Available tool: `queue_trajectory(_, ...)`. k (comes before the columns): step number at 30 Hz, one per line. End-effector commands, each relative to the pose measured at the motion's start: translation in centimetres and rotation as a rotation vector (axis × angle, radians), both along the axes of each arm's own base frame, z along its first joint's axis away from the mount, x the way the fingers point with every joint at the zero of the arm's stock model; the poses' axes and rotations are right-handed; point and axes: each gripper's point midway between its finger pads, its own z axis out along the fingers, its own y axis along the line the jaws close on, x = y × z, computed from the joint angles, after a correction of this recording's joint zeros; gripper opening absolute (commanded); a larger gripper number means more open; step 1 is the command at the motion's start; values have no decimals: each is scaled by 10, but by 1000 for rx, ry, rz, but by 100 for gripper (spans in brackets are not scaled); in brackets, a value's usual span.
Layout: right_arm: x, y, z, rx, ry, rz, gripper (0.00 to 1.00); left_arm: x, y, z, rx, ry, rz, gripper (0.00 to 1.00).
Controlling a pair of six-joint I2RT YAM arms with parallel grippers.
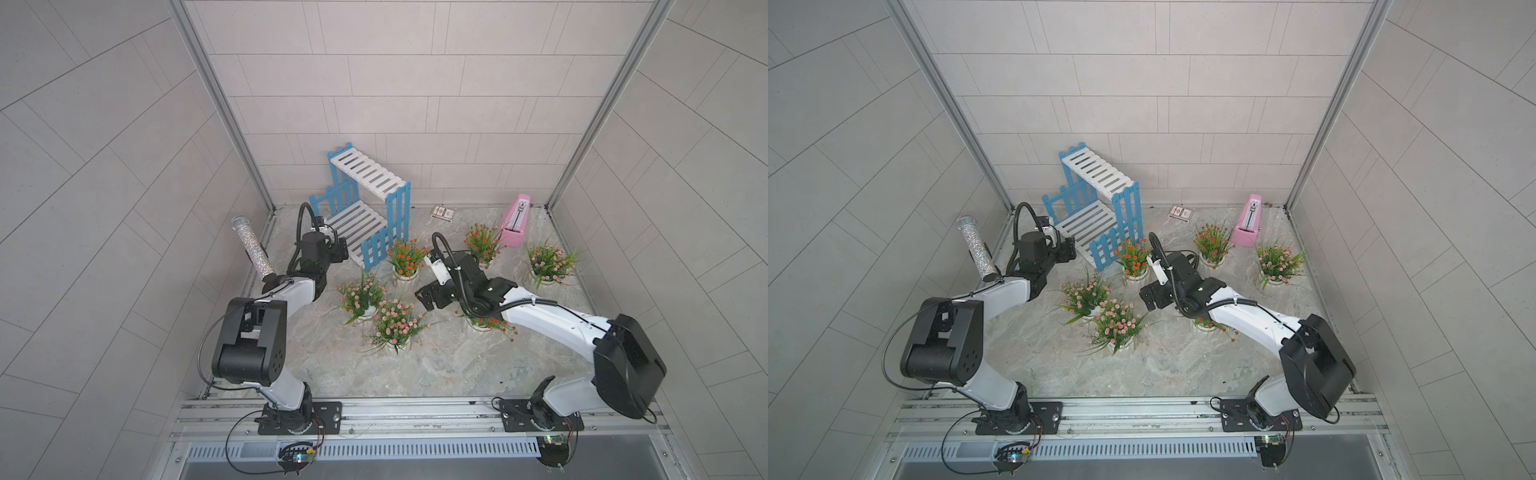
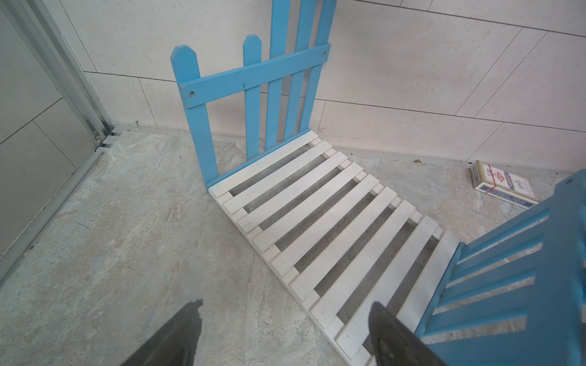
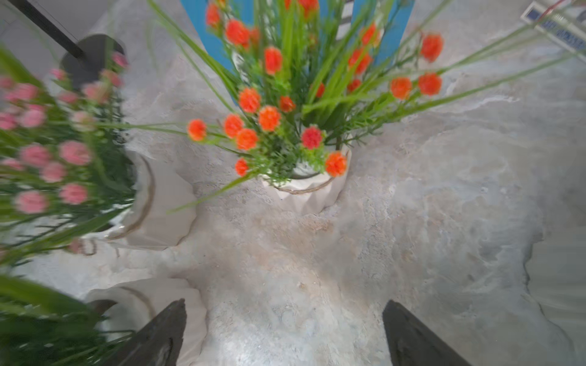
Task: Place the baby's breath potted plants on the rack by color
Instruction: Place the baby's breath potted plant at the center of the board, then pick up the baby's breath potted plant from the center of the board.
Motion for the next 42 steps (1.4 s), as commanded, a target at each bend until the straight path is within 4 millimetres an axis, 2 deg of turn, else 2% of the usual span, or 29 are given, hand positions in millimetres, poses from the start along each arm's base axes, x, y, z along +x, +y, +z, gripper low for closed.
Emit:
queue_trajectory(1, 14, 10, -6, -12, -19, 53, 99, 5, -5, 18, -8, -50, -13, 86)
queue_trajectory(6, 28, 30, -25, -35, -22, 143, 99, 6, -6, 17, -15, -53, -15, 86)
queue_trajectory(15, 68, 53, -33, 46, -78, 140, 99, 7, -8, 14, -24, -53, -14, 86)
queue_trajectory(21, 85, 68, -42, 68, -74, 143, 99, 9, -8, 16, -26, -58, -16, 86)
queue_trajectory(25, 97, 70, -47, 67, -97, 114, 99, 11, -8, 16, -24, -58, -15, 85)
queue_trajectory(36, 129, 74, -45, 113, -221, 16, 99, 13, -8, 17, -25, -61, -14, 86)
queue_trajectory(39, 134, 77, -50, 103, -195, 7, 99, 13, -9, 18, -26, -61, -17, 85)
queue_trajectory(42, 133, 74, -45, 115, -216, -17, 90, 13, -8, 20, -25, -66, -17, 85)
